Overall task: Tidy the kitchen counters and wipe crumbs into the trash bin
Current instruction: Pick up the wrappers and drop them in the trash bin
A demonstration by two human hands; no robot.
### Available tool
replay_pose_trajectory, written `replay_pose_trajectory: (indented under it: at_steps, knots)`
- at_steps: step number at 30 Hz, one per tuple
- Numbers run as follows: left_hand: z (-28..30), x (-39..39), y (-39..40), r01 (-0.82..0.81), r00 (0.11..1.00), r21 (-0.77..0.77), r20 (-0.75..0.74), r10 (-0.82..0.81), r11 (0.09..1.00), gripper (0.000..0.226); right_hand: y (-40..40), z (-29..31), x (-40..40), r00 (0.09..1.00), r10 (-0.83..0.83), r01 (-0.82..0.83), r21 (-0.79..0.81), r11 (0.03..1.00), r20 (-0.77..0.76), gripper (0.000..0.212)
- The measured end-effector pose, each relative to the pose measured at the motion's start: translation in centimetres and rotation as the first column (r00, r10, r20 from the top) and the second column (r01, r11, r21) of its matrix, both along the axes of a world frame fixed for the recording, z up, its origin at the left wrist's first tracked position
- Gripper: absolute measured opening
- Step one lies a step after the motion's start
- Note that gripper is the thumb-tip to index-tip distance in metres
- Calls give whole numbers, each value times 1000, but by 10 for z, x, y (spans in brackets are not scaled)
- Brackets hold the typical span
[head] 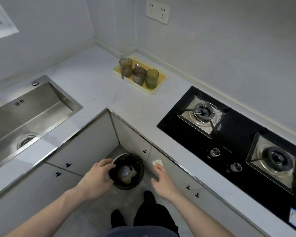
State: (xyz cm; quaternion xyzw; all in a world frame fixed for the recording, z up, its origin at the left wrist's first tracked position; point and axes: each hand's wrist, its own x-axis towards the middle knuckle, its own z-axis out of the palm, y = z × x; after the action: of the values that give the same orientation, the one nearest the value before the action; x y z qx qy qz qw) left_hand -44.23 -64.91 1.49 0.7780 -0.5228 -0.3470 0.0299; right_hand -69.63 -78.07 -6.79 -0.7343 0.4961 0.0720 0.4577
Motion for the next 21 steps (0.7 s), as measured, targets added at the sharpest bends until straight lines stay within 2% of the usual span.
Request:
replay_pose_trajectory:
  at_steps: [5, 9, 11, 15, 21]
  knots:
    - [-3, 11, 9, -147, 989, -17, 17, 147, 989, 61, -23, -24, 70, 941, 318, -309, 87, 947, -114, 64]
    - [-3, 11, 14, -312, 950, -24, 12, 312, 950, 64, -43, -33, 106, 865, 480, -457, 166, 874, -146, 62]
    - [-5, 9, 15, -378, 925, -41, 7, 379, 925, 66, -51, -37, 121, 821, 549, -515, 208, 831, -159, 58]
    - [-11, 2, 16, -489, 872, -60, -7, 490, 870, 66, -62, -44, 138, 750, 634, -592, 236, 770, -190, 65]
    - [-14, -12, 12, -592, 806, -66, -12, 592, 803, 65, -81, -42, 149, 649, 739, -713, 195, 674, -182, 67]
